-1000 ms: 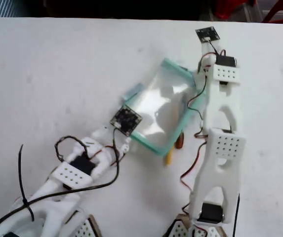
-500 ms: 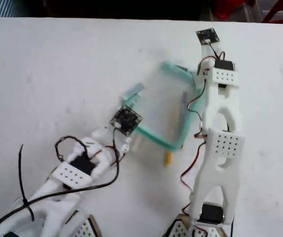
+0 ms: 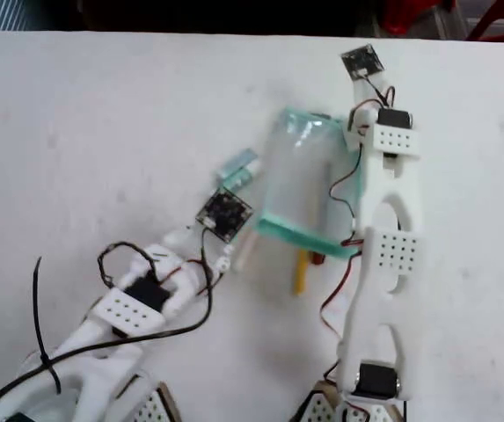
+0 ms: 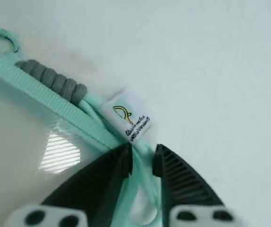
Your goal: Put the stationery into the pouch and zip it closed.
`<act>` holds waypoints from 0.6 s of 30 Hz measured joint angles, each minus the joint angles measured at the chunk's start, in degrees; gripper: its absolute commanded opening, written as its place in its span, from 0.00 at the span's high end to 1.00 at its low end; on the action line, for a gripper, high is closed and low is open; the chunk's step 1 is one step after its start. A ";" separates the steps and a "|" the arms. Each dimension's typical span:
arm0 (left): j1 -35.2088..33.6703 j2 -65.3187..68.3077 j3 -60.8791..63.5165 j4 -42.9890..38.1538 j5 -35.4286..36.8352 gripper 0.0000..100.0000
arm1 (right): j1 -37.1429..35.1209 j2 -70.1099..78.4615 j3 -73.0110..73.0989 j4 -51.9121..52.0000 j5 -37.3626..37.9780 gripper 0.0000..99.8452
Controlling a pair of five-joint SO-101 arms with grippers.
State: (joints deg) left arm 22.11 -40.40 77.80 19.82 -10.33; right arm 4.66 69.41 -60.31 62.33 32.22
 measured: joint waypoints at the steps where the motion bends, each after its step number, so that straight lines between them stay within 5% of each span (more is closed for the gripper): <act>1: 0.00 0.00 0.00 0.00 0.00 0.97 | 0.00 0.70 -1.49 1.14 1.05 0.98; 18: 0.00 0.00 0.00 0.00 0.00 0.97 | -1.67 2.02 -31.65 29.89 2.99 0.98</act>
State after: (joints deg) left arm 22.11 -40.40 77.80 19.82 -10.33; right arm 2.99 71.43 -91.96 92.22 35.21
